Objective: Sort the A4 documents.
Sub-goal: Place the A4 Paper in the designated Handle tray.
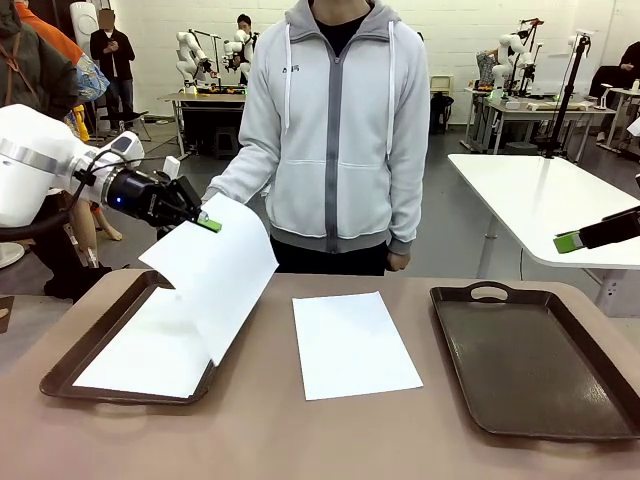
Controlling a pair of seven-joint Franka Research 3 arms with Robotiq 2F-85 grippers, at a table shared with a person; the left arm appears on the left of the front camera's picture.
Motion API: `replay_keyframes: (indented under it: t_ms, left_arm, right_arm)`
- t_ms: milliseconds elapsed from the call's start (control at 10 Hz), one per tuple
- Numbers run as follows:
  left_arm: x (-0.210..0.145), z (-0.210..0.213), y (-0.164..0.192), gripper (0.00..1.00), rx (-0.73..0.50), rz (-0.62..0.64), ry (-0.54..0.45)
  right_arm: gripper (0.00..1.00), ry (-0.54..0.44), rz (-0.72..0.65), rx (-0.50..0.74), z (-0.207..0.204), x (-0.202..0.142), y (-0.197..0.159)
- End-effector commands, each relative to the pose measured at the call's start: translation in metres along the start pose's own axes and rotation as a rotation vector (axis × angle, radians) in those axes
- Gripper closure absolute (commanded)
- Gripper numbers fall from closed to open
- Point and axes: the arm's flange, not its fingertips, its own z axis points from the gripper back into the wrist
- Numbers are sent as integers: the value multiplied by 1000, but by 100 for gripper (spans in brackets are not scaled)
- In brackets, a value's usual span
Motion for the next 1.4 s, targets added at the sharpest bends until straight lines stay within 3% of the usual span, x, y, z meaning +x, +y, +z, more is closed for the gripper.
replay_keyframes:
  t_ms: [0,900,1300]
  left_arm:
    - [3,0,19,99,7,6,2]
    - [6,32,95,99,308,119,-38]
    - [18,45,115,99,512,149,-85]
  right_arm:
    - [0,-2,-2,9,-2,0,0]
    - [0,-2,-2,9,-2,0,0]
    - [0,-2,-2,9,-2,0,0]
